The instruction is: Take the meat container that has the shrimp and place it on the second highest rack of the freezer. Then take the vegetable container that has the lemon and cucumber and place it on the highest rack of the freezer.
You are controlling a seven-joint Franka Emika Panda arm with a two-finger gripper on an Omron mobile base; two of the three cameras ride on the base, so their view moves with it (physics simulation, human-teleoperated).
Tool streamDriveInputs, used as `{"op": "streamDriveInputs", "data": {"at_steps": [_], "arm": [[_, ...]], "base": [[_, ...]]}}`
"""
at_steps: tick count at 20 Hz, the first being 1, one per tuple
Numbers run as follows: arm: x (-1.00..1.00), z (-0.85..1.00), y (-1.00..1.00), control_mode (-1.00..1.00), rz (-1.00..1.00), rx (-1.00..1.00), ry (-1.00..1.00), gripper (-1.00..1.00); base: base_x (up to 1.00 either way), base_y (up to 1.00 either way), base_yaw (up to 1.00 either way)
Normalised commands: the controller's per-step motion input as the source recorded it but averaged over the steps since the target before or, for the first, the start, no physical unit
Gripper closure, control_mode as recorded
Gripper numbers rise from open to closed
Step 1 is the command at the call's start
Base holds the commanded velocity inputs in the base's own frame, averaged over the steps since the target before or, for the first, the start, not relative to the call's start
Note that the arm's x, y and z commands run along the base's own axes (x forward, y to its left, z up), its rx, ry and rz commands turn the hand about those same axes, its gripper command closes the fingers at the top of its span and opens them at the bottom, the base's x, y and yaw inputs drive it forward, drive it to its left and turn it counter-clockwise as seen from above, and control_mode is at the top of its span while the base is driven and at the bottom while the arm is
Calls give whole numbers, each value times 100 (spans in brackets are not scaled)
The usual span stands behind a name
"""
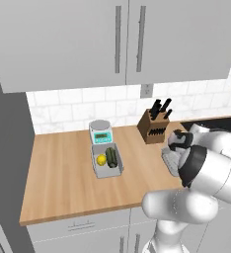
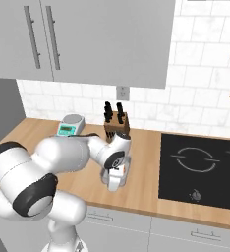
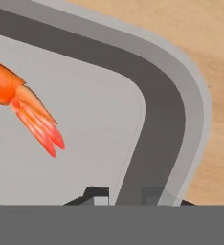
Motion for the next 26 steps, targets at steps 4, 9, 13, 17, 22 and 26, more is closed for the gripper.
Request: {"op": "streamDriveInputs", "data": {"at_steps": [4,9,13,17,22,26], "arm": [[-61,50,0,-100,0,0,0,100],[-61,93,1,-100,0,0,0,100],[-46,89,40,-100,0,-6,-3,100],[-27,72,80,-100,0,-7,0,100],[-45,70,50,-100,-1,-4,2,100],[-88,44,16,-100,-3,3,0,100]], "base": [[0,0,0],[0,0,0],[0,0,0],[0,0,0],[0,0,0],[0,0,0]]}}
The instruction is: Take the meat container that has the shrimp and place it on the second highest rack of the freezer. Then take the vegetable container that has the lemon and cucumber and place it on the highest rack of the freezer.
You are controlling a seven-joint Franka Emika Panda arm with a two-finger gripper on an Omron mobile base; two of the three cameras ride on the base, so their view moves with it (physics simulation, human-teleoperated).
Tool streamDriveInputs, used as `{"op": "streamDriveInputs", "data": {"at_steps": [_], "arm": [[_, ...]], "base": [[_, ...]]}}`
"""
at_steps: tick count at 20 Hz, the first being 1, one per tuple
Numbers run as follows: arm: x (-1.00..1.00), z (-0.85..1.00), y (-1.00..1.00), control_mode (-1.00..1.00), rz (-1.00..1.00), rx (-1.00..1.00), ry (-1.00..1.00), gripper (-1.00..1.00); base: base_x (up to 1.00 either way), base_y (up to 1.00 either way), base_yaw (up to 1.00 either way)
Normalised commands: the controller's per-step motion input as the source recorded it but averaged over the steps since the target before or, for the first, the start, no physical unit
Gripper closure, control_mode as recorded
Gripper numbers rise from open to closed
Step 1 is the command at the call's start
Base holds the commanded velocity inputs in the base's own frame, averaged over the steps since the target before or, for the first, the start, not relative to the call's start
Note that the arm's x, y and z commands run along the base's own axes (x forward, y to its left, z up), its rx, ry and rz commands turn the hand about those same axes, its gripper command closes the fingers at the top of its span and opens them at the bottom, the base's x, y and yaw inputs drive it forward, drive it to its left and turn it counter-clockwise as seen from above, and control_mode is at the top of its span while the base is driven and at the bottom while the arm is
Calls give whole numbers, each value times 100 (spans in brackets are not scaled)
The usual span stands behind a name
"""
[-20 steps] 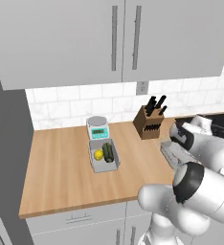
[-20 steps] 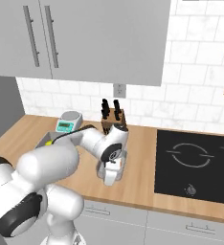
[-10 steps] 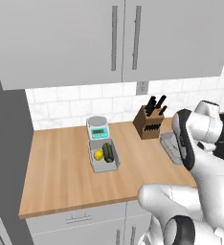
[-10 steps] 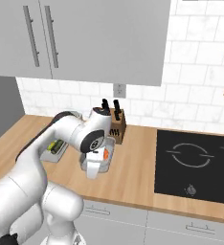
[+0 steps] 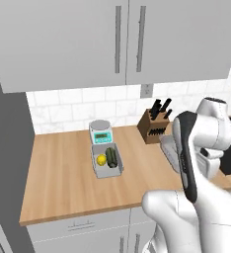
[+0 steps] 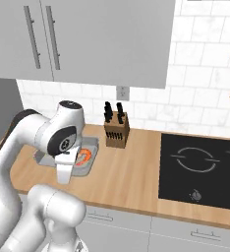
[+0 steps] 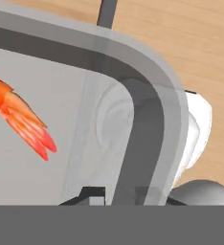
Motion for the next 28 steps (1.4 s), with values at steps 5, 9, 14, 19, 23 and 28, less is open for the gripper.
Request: {"op": "streamDriveInputs", "data": {"at_steps": [5,9,14,19,23,28], "arm": [[-89,10,16,-100,0,4,-4,100],[-29,0,5,-100,-2,7,-3,100],[0,0,0,-100,0,0,0,100],[-11,-2,0,100,0,0,0,100],[0,0,0,100,0,0,0,100],[0,0,0,100,0,0,0,100]], "base": [[0,0,0],[0,0,0],[0,0,0],[-13,0,0],[-93,0,0],[-94,-4,0]]}}
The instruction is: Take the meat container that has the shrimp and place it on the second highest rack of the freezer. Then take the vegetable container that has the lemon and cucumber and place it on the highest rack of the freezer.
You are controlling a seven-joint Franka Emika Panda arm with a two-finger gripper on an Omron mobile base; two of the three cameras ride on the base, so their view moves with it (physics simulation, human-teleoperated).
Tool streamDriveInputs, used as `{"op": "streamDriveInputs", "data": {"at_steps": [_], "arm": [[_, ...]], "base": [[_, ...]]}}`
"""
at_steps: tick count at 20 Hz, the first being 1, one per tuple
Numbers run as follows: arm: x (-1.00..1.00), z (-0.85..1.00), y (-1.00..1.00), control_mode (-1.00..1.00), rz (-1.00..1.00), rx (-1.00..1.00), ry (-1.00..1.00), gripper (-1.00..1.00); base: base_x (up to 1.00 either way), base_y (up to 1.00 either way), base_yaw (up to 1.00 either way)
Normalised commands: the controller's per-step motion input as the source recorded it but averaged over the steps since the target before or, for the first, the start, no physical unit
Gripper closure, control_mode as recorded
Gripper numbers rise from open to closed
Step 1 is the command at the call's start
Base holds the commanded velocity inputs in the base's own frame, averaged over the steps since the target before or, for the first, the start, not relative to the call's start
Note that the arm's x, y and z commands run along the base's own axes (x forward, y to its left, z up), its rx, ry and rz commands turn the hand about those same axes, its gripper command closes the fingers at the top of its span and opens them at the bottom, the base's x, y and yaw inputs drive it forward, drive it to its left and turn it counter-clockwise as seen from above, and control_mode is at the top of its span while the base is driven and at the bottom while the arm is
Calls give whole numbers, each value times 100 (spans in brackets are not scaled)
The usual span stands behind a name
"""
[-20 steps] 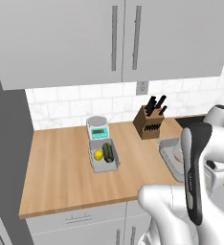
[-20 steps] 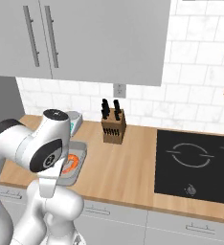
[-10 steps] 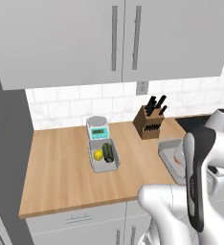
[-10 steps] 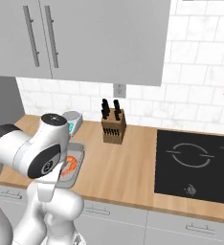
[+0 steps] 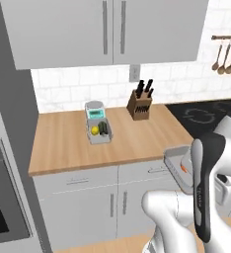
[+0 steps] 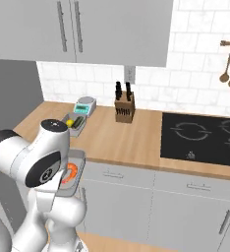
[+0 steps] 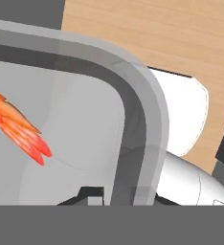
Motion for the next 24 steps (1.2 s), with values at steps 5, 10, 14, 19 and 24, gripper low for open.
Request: {"op": "streamDriveInputs", "data": {"at_steps": [5,10,14,19,24], "arm": [[0,0,0,100,0,0,0,100],[0,0,0,100,0,0,0,100],[0,0,0,100,0,0,0,100],[0,0,0,100,0,0,0,100],[0,0,0,100,0,0,0,100]], "base": [[-71,0,0],[-50,0,0],[-3,11,18],[-4,4,45],[0,16,60]]}}
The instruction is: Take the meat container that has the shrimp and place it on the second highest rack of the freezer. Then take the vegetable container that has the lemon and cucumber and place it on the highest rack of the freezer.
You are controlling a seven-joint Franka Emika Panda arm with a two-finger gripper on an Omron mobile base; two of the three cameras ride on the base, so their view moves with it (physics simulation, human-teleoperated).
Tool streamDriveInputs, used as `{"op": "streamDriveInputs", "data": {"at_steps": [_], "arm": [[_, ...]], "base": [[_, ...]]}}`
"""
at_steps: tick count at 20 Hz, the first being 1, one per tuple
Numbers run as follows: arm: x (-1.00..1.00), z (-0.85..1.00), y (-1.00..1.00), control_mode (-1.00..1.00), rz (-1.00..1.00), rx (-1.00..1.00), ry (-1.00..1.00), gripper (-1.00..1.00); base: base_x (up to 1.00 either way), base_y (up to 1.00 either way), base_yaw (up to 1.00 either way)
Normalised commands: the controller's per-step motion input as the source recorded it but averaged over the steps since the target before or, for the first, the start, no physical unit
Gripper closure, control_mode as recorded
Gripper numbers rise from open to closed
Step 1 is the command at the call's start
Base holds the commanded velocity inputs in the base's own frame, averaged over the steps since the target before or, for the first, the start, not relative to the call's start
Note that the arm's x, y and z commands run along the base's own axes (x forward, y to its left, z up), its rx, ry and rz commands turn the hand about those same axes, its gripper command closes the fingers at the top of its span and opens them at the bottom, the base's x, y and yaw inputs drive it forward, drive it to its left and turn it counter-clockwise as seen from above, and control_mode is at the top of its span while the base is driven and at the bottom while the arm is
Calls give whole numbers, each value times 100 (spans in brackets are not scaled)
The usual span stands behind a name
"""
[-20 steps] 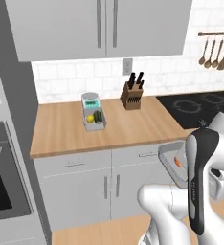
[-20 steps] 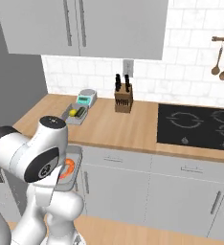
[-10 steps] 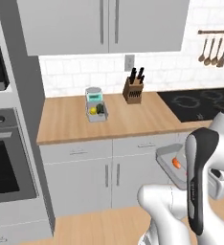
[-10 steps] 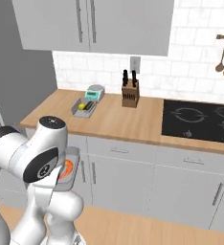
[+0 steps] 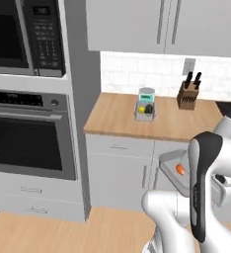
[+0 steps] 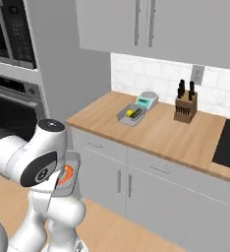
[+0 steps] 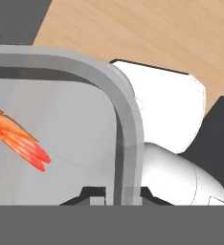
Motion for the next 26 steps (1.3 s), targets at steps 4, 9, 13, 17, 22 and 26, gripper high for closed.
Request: {"op": "streamDriveInputs", "data": {"at_steps": [4,9,13,17,22,26], "arm": [[0,0,0,100,0,0,0,100],[0,0,0,100,0,0,0,100],[0,0,0,100,0,0,0,100],[0,0,0,100,0,0,0,100],[0,0,0,100,0,0,0,100],[0,0,0,100,0,0,0,100]], "base": [[0,17,61],[14,27,58],[99,73,33],[100,100,18],[100,100,17],[100,100,9]]}}
